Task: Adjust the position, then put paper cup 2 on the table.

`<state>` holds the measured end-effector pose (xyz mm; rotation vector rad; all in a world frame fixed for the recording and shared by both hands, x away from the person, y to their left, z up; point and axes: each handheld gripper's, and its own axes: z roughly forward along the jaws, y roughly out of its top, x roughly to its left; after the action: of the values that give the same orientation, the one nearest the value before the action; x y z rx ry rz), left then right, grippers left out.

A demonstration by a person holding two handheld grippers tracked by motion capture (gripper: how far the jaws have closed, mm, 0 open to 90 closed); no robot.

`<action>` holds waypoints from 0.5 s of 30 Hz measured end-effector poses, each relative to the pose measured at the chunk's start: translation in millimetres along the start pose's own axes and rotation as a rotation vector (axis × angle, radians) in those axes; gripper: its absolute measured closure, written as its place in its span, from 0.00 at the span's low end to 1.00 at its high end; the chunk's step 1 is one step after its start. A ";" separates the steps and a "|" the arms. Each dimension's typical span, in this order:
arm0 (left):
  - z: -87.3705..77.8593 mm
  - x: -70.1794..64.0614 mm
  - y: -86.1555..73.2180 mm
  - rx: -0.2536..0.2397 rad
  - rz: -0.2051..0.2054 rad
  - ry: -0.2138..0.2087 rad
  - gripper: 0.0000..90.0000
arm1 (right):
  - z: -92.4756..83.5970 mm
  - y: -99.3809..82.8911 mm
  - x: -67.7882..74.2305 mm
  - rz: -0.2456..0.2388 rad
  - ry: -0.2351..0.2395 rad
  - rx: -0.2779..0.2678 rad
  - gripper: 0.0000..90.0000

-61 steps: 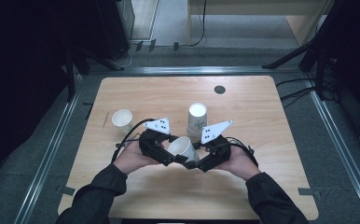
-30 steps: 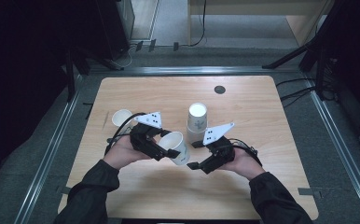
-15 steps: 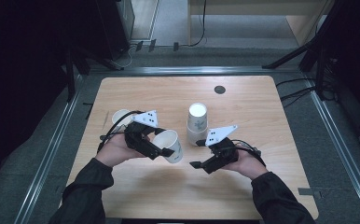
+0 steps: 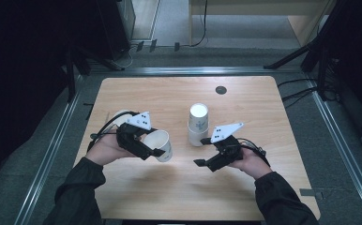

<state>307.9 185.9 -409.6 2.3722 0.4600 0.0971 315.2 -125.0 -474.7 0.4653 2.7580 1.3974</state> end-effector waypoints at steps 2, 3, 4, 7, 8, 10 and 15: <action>-1.9 2.5 -3.5 0.002 -0.010 0.002 0.28 | -1.4 -0.8 -0.9 -0.001 -0.010 0.000 0.22; -3.1 4.5 -5.7 0.006 -0.013 0.004 0.28 | -2.1 -1.1 -1.2 0.000 -0.013 -0.001 0.22; -3.8 6.2 -8.4 0.004 -0.028 0.004 0.28 | -3.0 -1.5 -1.9 -0.004 -0.018 -0.003 0.22; -6.2 11.1 -16.3 0.003 -0.052 0.007 0.28 | -5.9 -2.2 -3.0 -0.003 -0.025 -0.003 0.22; -7.1 12.2 -18.3 0.006 -0.054 0.011 0.28 | -6.8 -2.3 -3.5 -0.001 -0.028 -0.005 0.22; -8.8 12.6 -20.4 0.000 -0.056 0.007 0.28 | -8.7 -1.5 -4.9 -0.003 -0.024 -0.014 0.22; -13.5 15.1 -28.1 0.006 -0.057 0.014 0.28 | -11.6 -0.1 -7.7 0.003 -0.026 -0.023 0.22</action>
<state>310.9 219.1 -419.0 2.3635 0.5352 0.0867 320.8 -136.2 -468.7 0.4838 2.7194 1.4115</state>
